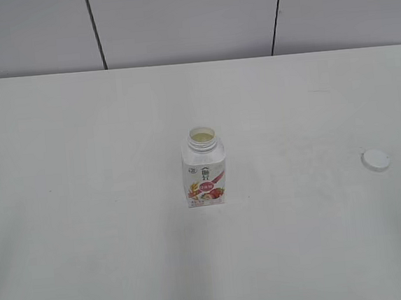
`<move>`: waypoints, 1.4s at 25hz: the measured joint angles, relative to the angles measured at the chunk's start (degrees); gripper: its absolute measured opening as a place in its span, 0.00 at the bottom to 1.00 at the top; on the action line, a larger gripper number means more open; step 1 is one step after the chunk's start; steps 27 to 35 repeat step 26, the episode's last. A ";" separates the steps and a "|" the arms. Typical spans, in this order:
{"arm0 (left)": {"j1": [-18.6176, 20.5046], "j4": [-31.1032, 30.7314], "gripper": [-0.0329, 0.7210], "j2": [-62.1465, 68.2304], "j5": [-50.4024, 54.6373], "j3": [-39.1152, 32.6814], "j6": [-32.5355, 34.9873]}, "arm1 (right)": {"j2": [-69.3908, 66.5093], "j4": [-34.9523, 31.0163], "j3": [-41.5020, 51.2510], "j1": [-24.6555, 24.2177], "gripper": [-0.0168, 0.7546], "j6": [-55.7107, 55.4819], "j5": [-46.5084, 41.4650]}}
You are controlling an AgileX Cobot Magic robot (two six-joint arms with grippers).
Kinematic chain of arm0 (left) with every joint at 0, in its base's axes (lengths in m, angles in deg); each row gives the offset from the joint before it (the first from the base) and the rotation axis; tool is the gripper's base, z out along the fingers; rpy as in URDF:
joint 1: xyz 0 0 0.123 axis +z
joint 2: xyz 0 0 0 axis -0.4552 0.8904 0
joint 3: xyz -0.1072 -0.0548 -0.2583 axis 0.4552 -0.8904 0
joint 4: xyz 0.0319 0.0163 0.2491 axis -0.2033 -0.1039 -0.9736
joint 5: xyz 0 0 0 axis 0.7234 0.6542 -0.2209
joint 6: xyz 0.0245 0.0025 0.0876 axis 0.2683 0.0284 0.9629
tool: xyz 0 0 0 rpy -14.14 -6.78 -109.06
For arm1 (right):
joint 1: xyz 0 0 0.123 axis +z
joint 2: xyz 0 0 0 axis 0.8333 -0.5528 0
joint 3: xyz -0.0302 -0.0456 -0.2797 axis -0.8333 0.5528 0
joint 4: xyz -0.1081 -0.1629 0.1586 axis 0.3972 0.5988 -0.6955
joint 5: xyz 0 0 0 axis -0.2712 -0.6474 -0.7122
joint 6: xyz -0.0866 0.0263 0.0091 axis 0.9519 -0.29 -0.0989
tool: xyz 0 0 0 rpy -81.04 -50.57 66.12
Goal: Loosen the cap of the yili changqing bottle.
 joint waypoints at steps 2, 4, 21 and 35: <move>2.67 0.92 0.75 0.00 0.00 0.00 0.00 | 0.00 0.00 0.00 -0.05 0.72 0.00 0.00; 5.62 1.61 0.75 0.00 0.00 0.00 0.00 | 0.00 0.00 0.00 -0.07 0.72 0.00 0.00; 10.07 2.20 0.72 0.00 0.00 0.00 0.00 | 0.00 -0.05 0.00 -0.07 0.72 -1.01 0.00; 10.07 2.20 0.72 0.00 0.00 0.00 0.00 | 0.00 -0.05 0.00 -0.07 0.72 -1.06 0.00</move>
